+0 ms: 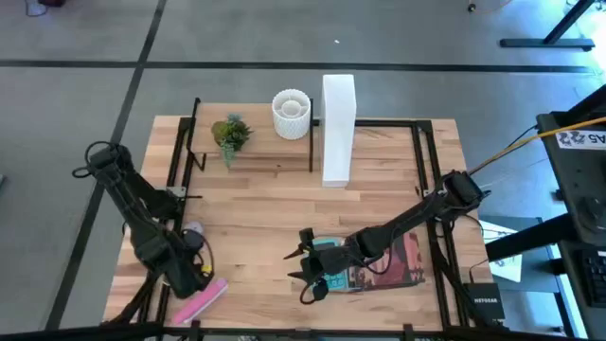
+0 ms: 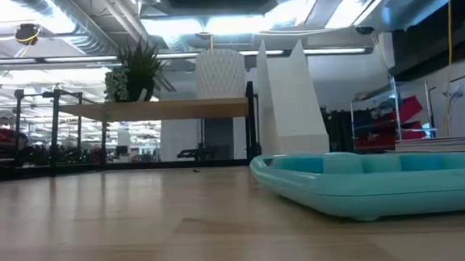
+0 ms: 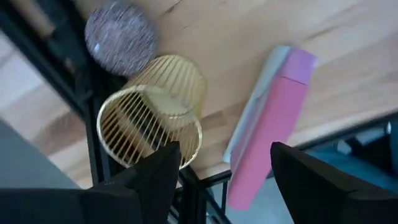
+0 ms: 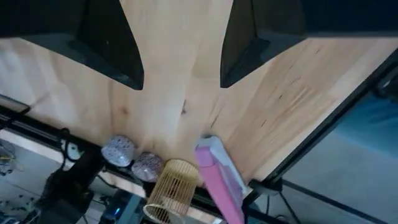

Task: Stock shelves
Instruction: Put the gold pen organizer under the shelf

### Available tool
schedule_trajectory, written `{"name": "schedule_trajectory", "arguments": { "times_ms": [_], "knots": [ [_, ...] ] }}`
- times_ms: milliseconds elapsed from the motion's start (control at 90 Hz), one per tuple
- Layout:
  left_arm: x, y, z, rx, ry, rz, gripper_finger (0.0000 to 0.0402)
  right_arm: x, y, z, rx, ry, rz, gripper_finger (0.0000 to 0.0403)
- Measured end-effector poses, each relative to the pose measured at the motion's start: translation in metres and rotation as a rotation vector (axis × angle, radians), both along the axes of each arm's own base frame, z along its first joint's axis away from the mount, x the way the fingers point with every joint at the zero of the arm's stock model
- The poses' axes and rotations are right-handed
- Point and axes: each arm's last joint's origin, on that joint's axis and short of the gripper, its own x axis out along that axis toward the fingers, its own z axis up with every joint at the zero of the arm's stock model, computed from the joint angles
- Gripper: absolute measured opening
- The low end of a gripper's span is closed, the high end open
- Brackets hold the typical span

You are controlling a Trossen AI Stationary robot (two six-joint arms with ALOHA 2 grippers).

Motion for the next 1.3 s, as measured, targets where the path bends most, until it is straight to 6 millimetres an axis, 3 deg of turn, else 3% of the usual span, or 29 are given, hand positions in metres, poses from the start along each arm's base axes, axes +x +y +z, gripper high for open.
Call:
{"name": "schedule_trajectory", "arguments": {
  "times_ms": [389,1033,1300],
  "knots": [
    [-0.010,-0.029,-0.026,0.110,0.071,0.144,0.0225,-0.006,-0.001,-0.011,0.069,0.003,0.015,0.0198],
    [-0.001,-0.035,-0.051,0.277,0.022,0.068,0.0014,-0.005,-0.001,-0.010,0.105,-0.003,0.002,0.0198],
    [0.004,-0.034,-0.049,0.240,0.065,0.041,0.0001,-0.006,0.001,-0.009,0.108,-0.011,0.010,0.0198]
  ]
}}
